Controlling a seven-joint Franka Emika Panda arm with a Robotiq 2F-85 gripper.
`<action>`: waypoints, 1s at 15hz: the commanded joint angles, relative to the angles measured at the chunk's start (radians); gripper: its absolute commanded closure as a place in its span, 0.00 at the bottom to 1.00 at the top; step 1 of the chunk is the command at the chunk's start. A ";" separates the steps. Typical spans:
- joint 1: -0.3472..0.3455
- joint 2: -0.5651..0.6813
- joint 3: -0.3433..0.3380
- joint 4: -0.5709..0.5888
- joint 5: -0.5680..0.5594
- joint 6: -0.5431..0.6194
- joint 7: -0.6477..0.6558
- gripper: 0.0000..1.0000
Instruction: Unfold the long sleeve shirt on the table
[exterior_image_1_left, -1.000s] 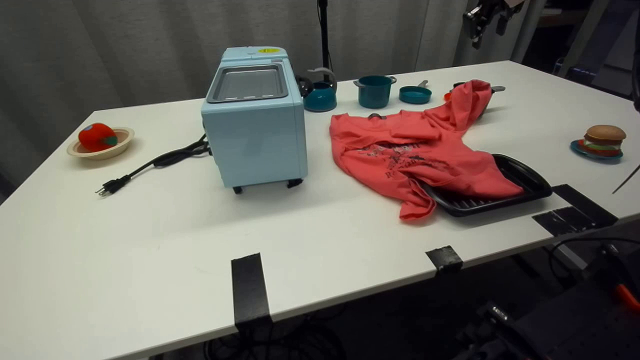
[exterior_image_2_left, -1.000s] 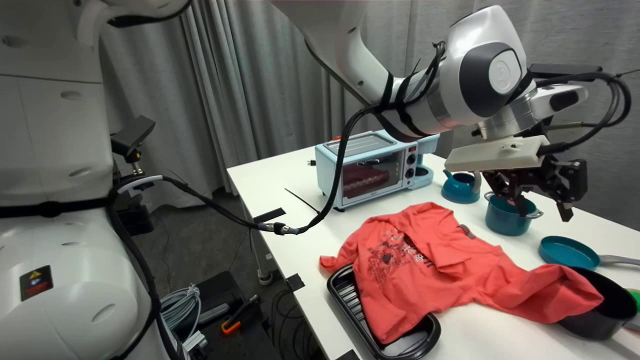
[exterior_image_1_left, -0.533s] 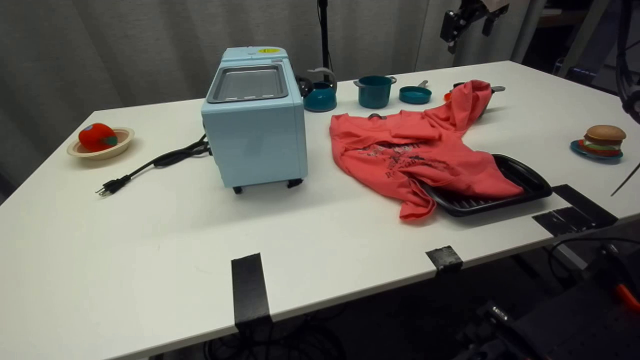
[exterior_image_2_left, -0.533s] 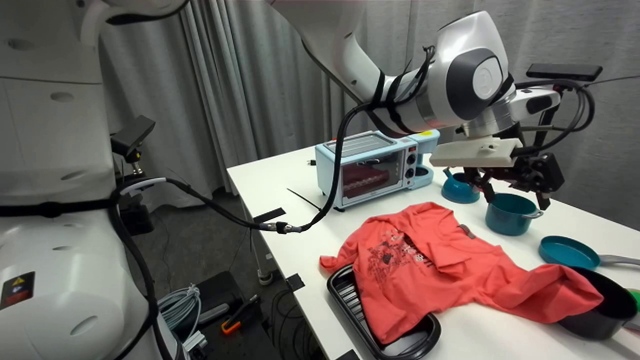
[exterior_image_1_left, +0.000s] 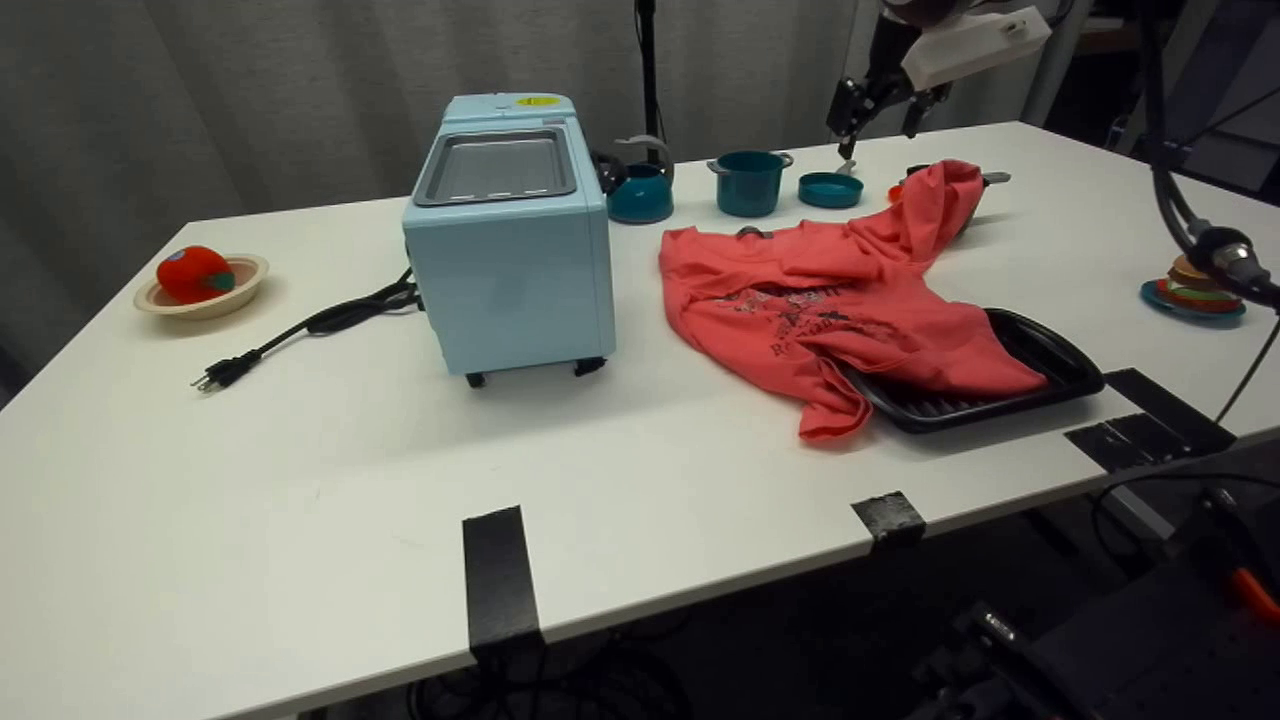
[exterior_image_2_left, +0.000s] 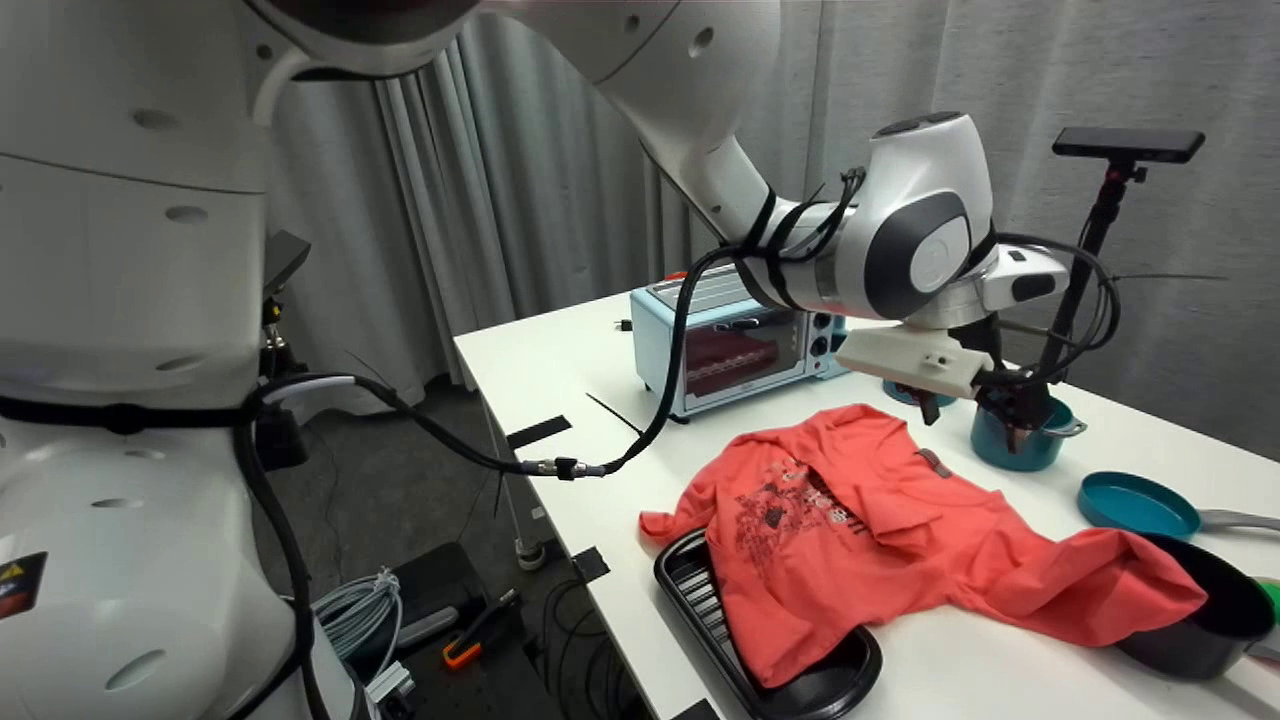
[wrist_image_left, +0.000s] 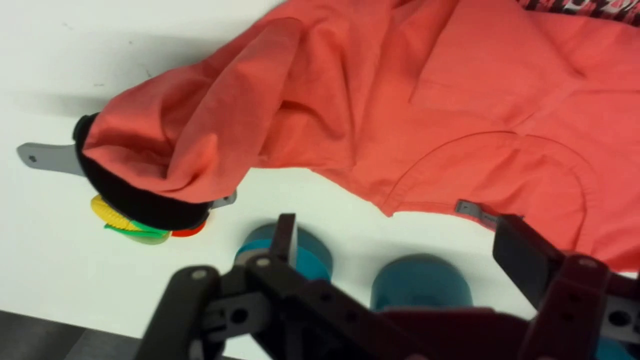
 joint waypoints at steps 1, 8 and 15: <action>-0.052 0.072 0.066 0.040 0.090 -0.002 -0.092 0.00; -0.104 0.168 0.107 0.069 0.163 -0.012 -0.153 0.00; -0.137 0.240 0.158 0.102 0.226 -0.026 -0.182 0.00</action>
